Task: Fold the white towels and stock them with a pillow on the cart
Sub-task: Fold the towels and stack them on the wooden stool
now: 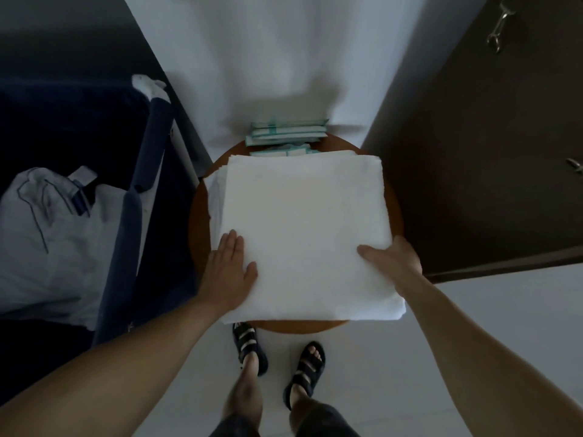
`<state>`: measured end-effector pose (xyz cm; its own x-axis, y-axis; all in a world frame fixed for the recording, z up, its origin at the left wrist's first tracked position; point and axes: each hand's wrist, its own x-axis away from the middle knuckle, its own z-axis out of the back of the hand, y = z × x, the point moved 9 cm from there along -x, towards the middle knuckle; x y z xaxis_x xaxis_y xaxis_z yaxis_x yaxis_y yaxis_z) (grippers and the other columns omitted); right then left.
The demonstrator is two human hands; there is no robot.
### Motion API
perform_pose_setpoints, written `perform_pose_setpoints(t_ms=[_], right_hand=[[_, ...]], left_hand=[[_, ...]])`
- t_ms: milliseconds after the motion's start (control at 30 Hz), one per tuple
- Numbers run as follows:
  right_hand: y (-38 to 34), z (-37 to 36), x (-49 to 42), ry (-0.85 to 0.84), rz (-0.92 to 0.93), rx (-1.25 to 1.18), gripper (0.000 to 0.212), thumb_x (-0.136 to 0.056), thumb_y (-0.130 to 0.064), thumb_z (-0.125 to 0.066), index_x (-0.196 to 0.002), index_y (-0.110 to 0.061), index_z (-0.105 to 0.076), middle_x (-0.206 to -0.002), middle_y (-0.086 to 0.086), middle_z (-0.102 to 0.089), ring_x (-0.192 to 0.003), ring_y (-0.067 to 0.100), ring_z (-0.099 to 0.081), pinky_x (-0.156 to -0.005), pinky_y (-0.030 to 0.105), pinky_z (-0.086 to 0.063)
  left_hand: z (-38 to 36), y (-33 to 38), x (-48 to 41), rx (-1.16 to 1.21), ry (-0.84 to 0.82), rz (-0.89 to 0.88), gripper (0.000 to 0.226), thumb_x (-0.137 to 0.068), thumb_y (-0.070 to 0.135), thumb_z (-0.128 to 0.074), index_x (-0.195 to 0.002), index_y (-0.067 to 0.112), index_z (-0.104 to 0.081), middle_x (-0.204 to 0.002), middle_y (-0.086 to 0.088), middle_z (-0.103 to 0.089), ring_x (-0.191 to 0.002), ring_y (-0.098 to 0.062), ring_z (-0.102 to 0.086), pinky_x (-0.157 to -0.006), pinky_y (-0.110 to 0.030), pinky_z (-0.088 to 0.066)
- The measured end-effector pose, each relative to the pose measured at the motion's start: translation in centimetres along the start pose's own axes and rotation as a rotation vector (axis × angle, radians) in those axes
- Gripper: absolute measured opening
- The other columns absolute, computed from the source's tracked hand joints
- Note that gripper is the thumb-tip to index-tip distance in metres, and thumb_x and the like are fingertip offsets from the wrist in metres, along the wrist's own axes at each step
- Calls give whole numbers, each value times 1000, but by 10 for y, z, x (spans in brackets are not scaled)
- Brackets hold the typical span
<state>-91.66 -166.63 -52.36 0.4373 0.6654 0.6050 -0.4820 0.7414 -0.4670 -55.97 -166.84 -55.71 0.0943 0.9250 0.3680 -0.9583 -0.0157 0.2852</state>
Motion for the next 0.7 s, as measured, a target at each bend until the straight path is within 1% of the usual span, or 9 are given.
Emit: perform_pose_setpoints(t_ms=[100, 167, 300, 400, 467, 500, 567, 633, 700], right_hand=[[13, -9, 8, -124, -50, -249, 68, -64, -38, -89, -120, -24, -54, -104, -4, -63, -88, 18, -60, -78, 37, -49], [14, -10, 12, -182, -33, -275, 74, -62, -35, -91, -124, -26, -53, -110, -3, -63, -90, 16, -60, -79, 37, -49], [3, -15, 21, -336, -8, -347, 72, -63, -30, -92, -124, -24, -54, -115, -2, -66, -104, 25, -62, -91, 46, -52], [-2, -26, 34, -548, -60, -432, 71, -59, -30, -94, -122, -18, -63, -114, 3, -72, -109, 30, -65, -100, 53, -49], [-4, -27, 39, -597, -70, -413, 70, -61, -24, -93, -123, -14, -63, -114, 5, -73, -108, 31, -66, -98, 51, -51], [-10, -23, 43, -598, -69, -416, 59, -68, -17, -88, -121, -12, -63, -112, 7, -72, -105, 30, -67, -93, 49, -53], [-27, -12, 49, -593, -54, -442, 40, -78, -7, -78, -114, -9, -62, -109, 10, -71, -100, 31, -67, -86, 46, -55], [-54, 0, 54, -620, 8, -498, 35, -80, -7, -75, -114, -8, -63, -106, 10, -74, -98, 32, -68, -86, 47, -55], [-81, 10, 62, -658, 55, -614, 25, -85, -7, -69, -110, -10, -67, -101, 9, -76, -94, 31, -71, -83, 46, -57]], left_hand=[[-1, -2, 10, 108, 30, 76, 83, -90, 52, -19, -156, 3, -6, -165, -12, 3, -152, -24, 2, -122, -40, -5], [3, -8, 16, 249, 91, 154, 78, -97, 46, -31, -155, 1, -8, -164, -14, -1, -151, -27, -1, -123, -39, -4], [18, -17, 25, 429, 180, 245, 65, -99, 30, -49, -151, 0, -24, -156, -16, -27, -145, -31, -21, -121, -44, -18], [36, -29, 38, 462, 302, 281, 41, -94, 32, -53, -128, 8, -52, -128, -8, -53, -122, -31, -45, -103, -47, -42], [40, -33, 43, 488, 295, 301, 19, -94, 30, -56, -102, 14, -60, -107, 0, -60, -104, -28, -57, -85, -42, -52], [36, -37, 43, 519, 252, 316, 17, -93, 31, -57, -95, 14, -60, -99, 1, -62, -96, -27, -61, -77, -38, -53], [28, -39, 41, 581, 136, 350, 27, -94, 37, -57, -107, 13, -61, -107, -1, -61, -99, -24, -61, -78, -35, -51], [24, -42, 35, 592, 55, 386, 50, -95, 45, -56, -133, 12, -52, -131, -2, -52, -115, -25, -54, -95, -37, -47], [31, -40, 28, 627, 44, 419, 56, -96, 46, -54, -140, 12, -46, -136, -4, -48, -120, -26, -50, -97, -35, -42]])
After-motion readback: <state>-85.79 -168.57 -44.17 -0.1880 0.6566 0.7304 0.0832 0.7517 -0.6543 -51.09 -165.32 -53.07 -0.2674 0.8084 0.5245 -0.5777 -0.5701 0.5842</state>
